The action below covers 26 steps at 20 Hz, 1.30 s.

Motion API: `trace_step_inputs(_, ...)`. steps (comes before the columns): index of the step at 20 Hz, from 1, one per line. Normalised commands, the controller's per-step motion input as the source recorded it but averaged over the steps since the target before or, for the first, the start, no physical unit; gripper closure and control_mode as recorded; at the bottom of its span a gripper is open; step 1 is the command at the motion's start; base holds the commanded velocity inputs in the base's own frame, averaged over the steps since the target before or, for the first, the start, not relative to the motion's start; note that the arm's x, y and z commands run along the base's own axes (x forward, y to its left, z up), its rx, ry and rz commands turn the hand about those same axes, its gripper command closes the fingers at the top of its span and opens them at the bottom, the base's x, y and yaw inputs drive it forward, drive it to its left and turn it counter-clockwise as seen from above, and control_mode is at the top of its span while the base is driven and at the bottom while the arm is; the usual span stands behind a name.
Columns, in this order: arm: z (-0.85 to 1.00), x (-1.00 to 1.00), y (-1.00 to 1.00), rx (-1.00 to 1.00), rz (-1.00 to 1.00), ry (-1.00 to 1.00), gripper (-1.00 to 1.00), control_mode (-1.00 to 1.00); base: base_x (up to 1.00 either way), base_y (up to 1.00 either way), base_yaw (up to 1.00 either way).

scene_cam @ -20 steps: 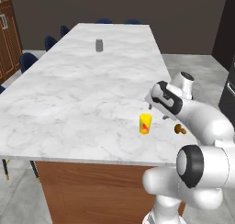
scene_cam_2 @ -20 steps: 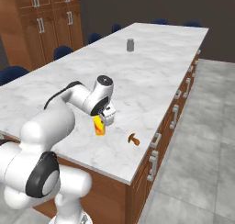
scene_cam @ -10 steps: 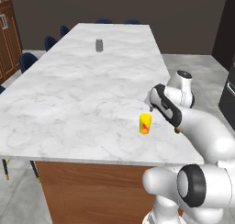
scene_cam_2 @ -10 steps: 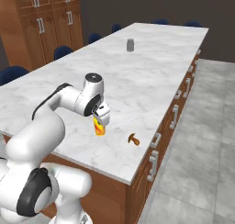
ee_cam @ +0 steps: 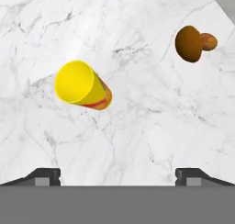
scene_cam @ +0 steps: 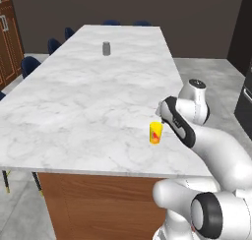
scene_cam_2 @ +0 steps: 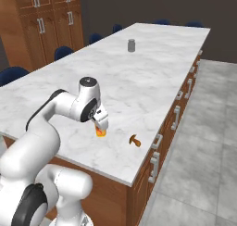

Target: Open the cabinet directly in front. Then move the beer and the cup to the dining counter with the jar on it.

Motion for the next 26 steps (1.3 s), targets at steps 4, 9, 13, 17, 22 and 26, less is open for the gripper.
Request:
trace_step_inputs(4,-0.09,-0.01,0.04,-0.02,0.02,0.0,-1.0,-1.0,0.0,0.0,0.0)
trace_step_inputs(9,-0.03,-0.24,0.06,-0.04,0.02,-0.12,-1.0,-1.0,0.0,0.0,0.0)
trace_step_inputs(13,0.0,-0.55,0.05,-0.07,0.0,-0.29,-1.0,-1.0,0.0,0.0,0.0)
trace_step_inputs(17,0.0,-0.54,0.01,-0.06,0.0,-0.3,-1.0,-1.0,0.0,0.0,0.0)
trace_step_inputs(22,0.0,-0.34,0.01,-0.04,0.0,-0.18,-1.0,-1.0,0.0,0.0,0.0)
trace_step_inputs(26,0.0,-0.06,0.0,-0.01,0.0,-0.03,-1.0,1.0,-0.09,0.0,0.0)
